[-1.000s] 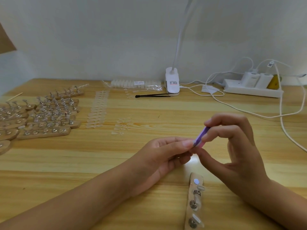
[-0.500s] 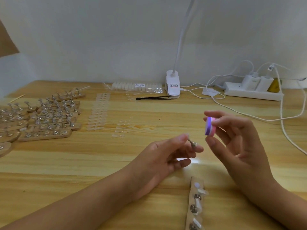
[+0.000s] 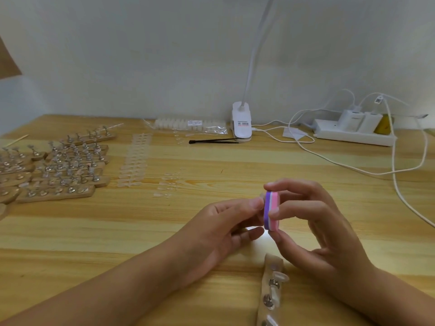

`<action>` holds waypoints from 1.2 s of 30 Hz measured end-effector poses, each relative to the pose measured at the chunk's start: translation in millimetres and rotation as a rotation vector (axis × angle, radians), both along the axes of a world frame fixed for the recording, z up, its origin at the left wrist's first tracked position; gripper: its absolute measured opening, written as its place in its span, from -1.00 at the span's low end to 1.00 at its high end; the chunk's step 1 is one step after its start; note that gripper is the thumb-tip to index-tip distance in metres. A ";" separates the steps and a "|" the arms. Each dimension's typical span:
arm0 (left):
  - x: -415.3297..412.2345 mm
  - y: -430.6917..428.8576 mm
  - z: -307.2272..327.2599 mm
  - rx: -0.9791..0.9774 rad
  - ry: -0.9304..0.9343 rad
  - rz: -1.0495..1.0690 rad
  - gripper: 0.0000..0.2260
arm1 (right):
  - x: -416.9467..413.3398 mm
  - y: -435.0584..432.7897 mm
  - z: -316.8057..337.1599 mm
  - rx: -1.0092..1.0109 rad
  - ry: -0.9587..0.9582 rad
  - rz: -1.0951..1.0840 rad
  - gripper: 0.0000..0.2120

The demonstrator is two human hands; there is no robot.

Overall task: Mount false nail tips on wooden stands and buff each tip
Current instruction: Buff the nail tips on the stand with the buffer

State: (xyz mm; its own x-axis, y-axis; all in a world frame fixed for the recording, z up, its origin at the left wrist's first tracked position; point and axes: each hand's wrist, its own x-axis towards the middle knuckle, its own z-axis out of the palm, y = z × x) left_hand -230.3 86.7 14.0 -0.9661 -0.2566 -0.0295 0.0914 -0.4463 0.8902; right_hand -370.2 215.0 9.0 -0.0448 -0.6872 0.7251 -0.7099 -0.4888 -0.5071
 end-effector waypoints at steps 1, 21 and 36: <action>-0.8 -0.3 -0.9 0.003 -0.001 0.004 -0.79 | -0.4 -0.2 -0.2 -0.003 -0.022 -0.003 -0.74; -1.4 3.0 -6.3 0.013 -0.019 0.116 -0.61 | 3.7 -1.8 2.3 -0.073 0.030 -0.118 -0.75; -0.6 1.9 -5.6 0.009 -0.027 0.076 -0.73 | 2.8 -0.2 2.7 -0.084 0.058 -0.073 -0.74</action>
State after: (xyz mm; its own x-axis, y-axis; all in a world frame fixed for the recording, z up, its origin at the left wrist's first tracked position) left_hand -230.9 88.6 8.4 -0.9426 -0.3287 -0.0582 0.1009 -0.4470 0.8888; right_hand -367.3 214.8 11.6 -0.0494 -0.6206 0.7826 -0.7721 -0.4733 -0.4241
